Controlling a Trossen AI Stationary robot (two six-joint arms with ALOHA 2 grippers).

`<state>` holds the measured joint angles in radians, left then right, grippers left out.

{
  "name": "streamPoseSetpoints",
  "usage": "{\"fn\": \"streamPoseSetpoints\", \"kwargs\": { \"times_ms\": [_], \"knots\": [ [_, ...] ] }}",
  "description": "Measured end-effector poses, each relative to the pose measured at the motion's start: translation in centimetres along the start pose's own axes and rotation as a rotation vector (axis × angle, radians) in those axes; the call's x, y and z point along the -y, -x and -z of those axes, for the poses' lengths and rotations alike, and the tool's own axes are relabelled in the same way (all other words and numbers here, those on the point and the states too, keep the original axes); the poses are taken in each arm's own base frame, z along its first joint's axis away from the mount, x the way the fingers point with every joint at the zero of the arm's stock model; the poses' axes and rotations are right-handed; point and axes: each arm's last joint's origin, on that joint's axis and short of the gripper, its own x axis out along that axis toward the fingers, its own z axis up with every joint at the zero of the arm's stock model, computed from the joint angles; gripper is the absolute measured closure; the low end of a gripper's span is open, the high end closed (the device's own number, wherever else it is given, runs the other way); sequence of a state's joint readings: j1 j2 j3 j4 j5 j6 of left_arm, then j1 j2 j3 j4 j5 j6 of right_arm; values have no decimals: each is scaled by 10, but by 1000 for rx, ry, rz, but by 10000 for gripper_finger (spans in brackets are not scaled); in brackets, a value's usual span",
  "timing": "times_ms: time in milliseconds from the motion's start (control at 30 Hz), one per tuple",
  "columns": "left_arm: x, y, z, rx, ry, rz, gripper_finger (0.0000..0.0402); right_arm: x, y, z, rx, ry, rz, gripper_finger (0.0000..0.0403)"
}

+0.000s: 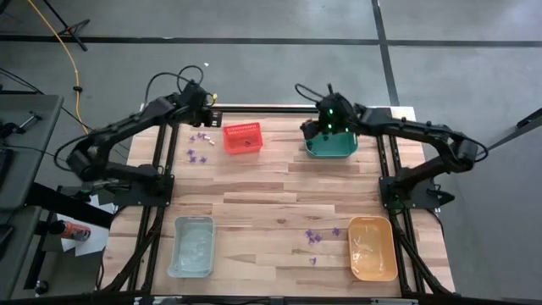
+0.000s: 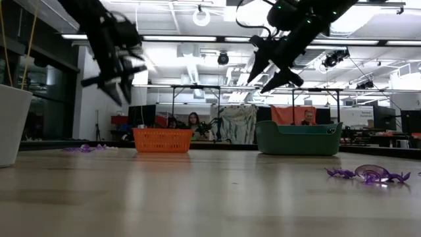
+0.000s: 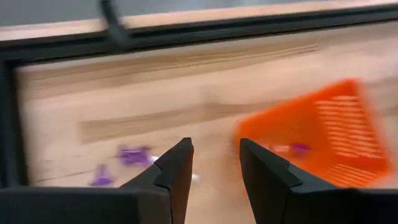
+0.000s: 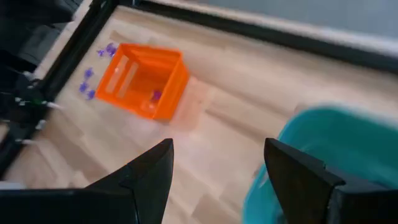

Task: Sort Halloween decoration
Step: Put the purple witch hat toy into the orange bin

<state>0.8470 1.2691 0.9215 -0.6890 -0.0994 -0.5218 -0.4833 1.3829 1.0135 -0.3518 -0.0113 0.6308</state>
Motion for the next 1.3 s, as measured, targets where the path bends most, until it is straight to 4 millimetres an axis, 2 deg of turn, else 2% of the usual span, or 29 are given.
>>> {"fn": "streamPoseSetpoints", "kwargs": {
  "times_ms": [100,233,333,467,667,1000,1300],
  "knots": [
    [-7,-27,-2,-61,-7,-107,281,0,-6,19,-11,-51,-30,158],
    [-14,-50,-4,-112,50,-164,281,-5,-11,31,-4,-84,-75,158],
    [-16,-62,-2,-154,69,-192,281,-11,-11,33,31,-74,-85,158],
    [-17,-73,1,-193,78,-218,281,-17,-9,26,133,-27,-127,158],
    [-20,-79,5,-205,114,-298,281,-24,-6,17,240,5,-187,158],
    [-27,-92,27,-216,227,-298,284,-24,-7,17,241,57,-175,158],
    [-24,-94,28,-158,231,-299,302,-23,-7,18,238,59,-168,158]
  ]
}}
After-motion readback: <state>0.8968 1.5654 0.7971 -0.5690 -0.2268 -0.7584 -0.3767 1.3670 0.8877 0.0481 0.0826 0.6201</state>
